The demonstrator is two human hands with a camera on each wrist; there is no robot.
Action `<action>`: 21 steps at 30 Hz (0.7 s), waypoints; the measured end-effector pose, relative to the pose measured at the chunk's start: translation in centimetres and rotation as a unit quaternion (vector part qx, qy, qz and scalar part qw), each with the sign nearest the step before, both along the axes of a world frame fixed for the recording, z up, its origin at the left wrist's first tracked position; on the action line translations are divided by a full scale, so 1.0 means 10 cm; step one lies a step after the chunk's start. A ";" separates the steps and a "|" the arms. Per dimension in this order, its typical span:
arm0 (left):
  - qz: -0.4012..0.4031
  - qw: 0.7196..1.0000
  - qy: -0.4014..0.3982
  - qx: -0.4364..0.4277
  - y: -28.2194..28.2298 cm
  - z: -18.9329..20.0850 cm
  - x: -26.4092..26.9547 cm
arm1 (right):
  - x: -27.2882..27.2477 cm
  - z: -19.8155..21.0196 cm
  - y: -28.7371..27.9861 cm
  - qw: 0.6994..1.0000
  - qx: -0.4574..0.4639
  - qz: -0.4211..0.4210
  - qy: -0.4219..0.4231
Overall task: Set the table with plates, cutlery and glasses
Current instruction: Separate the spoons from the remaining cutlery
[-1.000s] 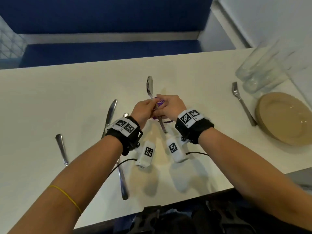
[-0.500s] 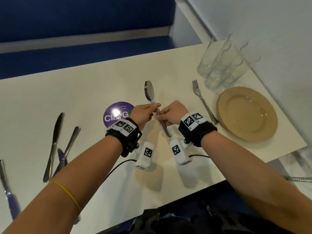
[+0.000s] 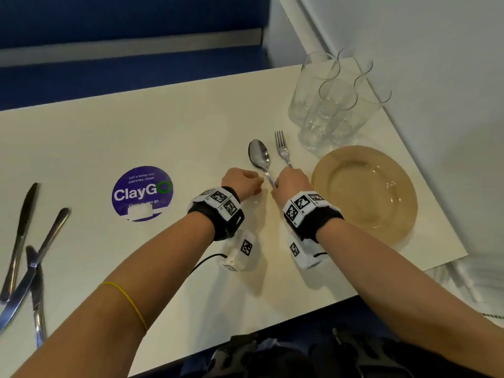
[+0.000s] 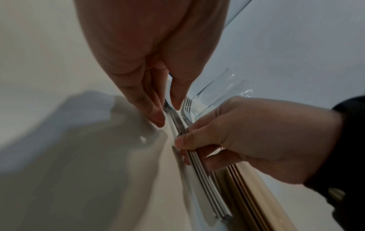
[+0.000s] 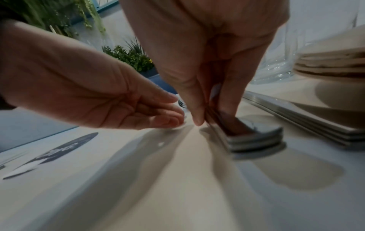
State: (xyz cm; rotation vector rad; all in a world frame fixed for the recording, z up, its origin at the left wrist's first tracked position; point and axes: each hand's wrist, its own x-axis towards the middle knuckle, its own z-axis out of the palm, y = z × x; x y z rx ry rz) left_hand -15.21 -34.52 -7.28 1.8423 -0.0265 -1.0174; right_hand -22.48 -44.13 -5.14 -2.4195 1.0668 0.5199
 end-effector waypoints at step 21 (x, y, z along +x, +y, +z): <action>-0.014 1.000 0.001 -0.016 -0.35 -0.02 -0.05 | 0.04 -0.21 -0.18 0.998 -0.022 0.031 -0.048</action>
